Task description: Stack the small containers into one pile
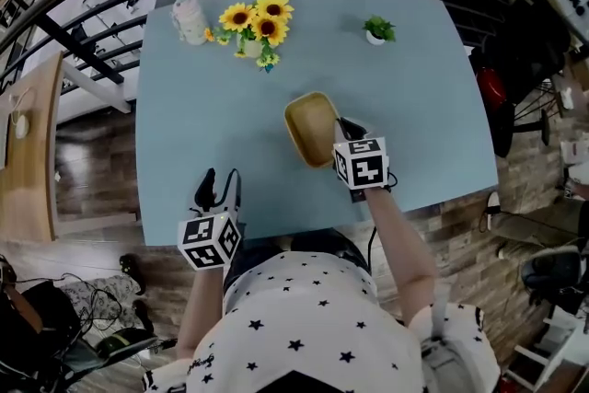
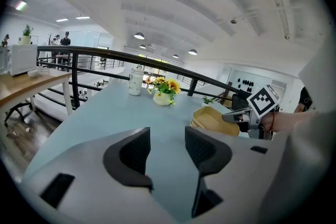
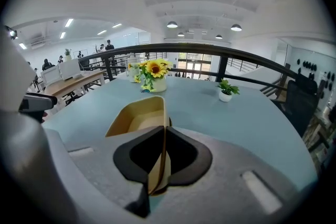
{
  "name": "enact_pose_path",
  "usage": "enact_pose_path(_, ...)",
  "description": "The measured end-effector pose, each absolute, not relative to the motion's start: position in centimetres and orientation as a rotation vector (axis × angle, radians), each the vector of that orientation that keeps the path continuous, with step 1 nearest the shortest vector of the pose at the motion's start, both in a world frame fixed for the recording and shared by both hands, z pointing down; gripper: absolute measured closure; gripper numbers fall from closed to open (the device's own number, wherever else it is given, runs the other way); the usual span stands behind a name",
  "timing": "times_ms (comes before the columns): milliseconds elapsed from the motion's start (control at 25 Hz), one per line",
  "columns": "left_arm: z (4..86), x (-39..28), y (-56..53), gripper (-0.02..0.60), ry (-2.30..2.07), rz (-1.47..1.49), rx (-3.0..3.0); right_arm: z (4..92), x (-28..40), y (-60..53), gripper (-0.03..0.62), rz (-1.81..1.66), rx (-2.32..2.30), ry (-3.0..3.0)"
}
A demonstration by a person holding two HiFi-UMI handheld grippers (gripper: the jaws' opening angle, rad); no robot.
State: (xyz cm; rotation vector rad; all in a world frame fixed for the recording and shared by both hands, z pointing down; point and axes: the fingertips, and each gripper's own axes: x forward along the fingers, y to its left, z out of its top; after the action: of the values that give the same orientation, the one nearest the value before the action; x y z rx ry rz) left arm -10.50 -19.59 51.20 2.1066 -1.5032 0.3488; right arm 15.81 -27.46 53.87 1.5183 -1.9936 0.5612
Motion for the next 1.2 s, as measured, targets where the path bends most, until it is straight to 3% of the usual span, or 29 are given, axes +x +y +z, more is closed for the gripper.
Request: enact_pose_path(1200,51.0,-6.0,-20.4,0.386,-1.606,0.293,2.029,57.9,17.2,-27.9,0.574,0.601,1.434,-1.998)
